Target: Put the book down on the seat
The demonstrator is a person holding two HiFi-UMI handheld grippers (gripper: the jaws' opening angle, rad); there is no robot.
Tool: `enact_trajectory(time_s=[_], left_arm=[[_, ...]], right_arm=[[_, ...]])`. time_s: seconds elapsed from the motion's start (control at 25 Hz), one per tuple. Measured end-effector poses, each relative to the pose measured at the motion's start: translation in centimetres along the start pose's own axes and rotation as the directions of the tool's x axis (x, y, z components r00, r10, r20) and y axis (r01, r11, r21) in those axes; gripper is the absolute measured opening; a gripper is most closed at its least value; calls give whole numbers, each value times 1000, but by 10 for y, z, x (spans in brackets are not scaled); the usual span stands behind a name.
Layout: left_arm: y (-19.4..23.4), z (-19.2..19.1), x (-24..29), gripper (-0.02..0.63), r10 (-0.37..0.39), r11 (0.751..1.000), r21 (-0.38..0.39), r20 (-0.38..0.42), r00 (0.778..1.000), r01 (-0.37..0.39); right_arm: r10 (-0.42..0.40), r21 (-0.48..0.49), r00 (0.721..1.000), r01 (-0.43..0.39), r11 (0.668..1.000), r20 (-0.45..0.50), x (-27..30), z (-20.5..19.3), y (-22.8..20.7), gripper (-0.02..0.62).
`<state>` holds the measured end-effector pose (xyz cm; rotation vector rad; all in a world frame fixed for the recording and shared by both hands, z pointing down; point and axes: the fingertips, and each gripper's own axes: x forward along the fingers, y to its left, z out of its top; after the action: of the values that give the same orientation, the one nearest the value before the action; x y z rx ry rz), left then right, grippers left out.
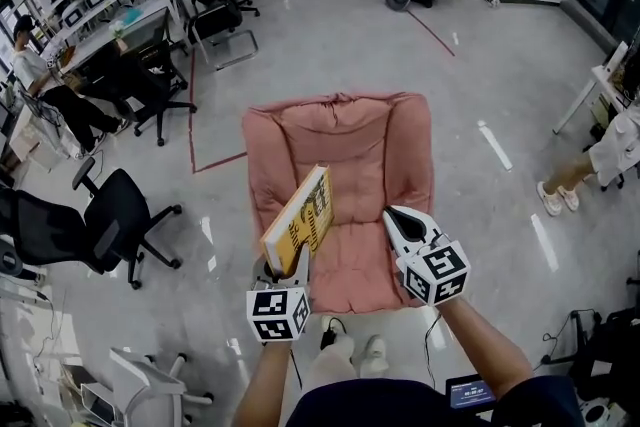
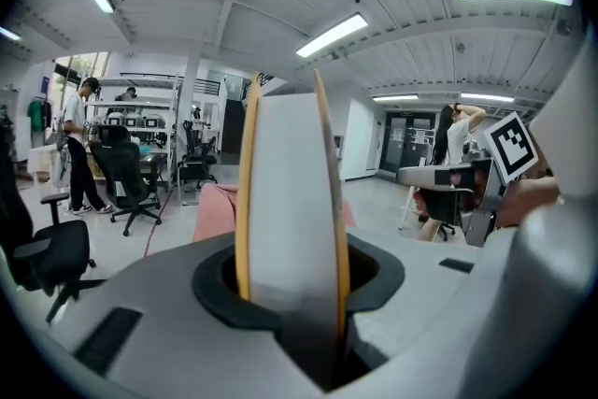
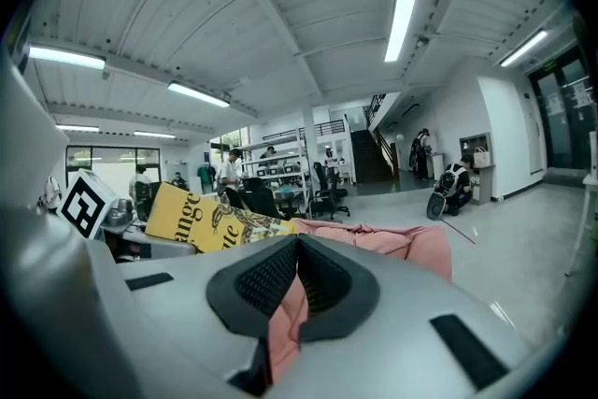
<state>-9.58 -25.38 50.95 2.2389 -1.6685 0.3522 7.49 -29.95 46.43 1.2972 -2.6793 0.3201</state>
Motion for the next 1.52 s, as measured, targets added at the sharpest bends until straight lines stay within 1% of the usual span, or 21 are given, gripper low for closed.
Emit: enact_trajectory(time_s=[0.44,0.8,1.2,1.52], left_arm=[[28,-46,37,147,-1,1000,-30,-97,995,-2],[51,-83,60,147,-9,999,-43,-174,985,1],[73,-129,87,147,-14,1000,-25,-275,961,7],[82,-170,102,147,-11,999,-40,-361,932,-3]], right_arm=[[22,-4,997,-22,1000,-74,32,-32,5,18],[28,-3,991,-28,1000,-127,57,-57,5,18],[29,22,987,-26,999,-161,82,-83,3,18],[30,46,981,-21,999,-193,91,-105,0,18]])
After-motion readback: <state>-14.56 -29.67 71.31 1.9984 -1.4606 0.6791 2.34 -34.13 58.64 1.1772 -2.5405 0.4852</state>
